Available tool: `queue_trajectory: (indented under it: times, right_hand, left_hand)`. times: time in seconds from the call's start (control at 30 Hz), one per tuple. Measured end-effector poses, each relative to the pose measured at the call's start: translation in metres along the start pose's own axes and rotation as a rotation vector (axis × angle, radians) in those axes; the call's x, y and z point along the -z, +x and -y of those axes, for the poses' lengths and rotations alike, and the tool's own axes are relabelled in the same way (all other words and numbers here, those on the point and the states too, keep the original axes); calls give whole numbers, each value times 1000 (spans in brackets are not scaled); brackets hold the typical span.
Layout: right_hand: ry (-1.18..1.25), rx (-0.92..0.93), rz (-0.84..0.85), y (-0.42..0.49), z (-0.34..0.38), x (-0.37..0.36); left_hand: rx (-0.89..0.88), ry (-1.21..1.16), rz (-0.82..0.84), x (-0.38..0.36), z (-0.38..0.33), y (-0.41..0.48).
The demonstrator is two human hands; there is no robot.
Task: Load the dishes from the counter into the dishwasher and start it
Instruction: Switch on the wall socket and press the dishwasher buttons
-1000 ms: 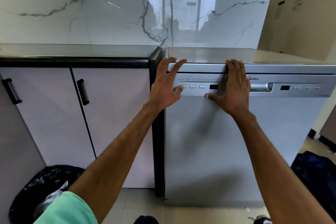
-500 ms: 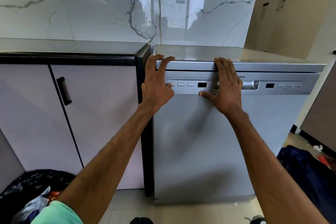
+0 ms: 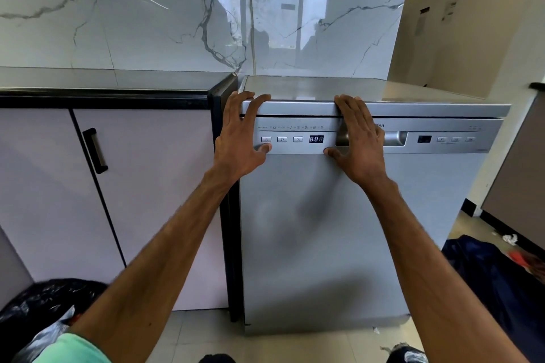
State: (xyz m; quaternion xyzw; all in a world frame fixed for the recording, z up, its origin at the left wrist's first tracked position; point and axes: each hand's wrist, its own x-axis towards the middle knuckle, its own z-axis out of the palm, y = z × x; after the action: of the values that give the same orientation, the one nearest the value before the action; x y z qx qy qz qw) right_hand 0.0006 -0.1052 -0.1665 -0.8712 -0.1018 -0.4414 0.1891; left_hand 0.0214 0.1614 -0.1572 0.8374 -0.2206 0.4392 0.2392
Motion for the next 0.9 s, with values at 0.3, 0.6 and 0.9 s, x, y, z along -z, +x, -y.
queue_trajectory:
  times: [0.3,0.6,0.9]
  right_hand:
    - [21,-3,-3,0,-3,-6]
    - [19,-4,11,0,-2,-7]
    - [25,-13,15,0,-2,-9]
  left_hand:
    - [19,5,8,-1,-3,0]
    - [30,24,24,-5,-2,1]
    - [30,21,26,-7,-2,1]
